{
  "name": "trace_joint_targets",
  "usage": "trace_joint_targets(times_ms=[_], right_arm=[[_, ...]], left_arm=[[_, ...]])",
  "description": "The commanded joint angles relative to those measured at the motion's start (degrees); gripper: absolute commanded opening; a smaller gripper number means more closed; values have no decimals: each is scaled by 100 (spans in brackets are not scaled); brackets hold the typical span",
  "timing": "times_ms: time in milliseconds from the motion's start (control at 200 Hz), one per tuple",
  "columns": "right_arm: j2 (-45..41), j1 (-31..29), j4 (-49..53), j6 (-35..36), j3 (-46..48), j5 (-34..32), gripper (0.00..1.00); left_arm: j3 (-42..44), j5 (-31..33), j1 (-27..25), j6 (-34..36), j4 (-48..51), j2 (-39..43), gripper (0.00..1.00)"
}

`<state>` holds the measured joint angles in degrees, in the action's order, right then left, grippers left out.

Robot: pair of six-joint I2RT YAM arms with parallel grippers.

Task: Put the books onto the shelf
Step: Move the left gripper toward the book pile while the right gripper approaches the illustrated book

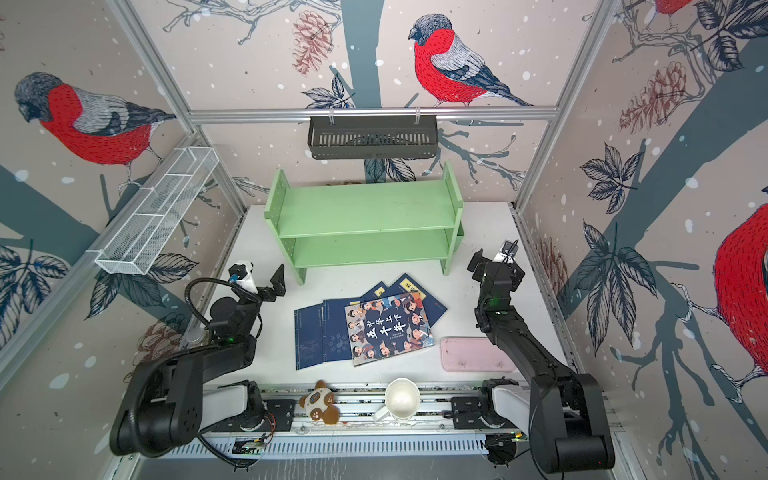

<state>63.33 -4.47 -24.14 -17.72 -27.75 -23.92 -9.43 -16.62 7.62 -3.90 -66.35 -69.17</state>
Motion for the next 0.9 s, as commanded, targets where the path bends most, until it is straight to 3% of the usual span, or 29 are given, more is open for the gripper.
trace_joint_targets(times_ms=[0, 105, 230, 395, 630, 895], right_arm=[[-315, -199, 2166, -887, -304, -452, 100], [-874, -436, 2953, -1301, -338, -406, 100], [-1661, -551, 3570, -1714, -181, 134, 100], [-2397, -611, 4445, -1967, -234, 645, 100], [-2446, -813, 5012, -2275, -534, 1801, 100], [-2286, -1334, 5490, -2614, -952, 2308, 100]], left_arm=[[-209, -416, -5, 322, 1709, 463, 98], [-472, -664, -6, 529, 2826, 919, 98], [-1349, -1340, -6, 805, 4683, 803, 98], [-1915, -1591, -6, 886, 5809, 867, 98], [-2523, -1581, -15, 618, 7053, 1043, 98], [-3372, -1840, -15, 124, 8512, 1005, 97]])
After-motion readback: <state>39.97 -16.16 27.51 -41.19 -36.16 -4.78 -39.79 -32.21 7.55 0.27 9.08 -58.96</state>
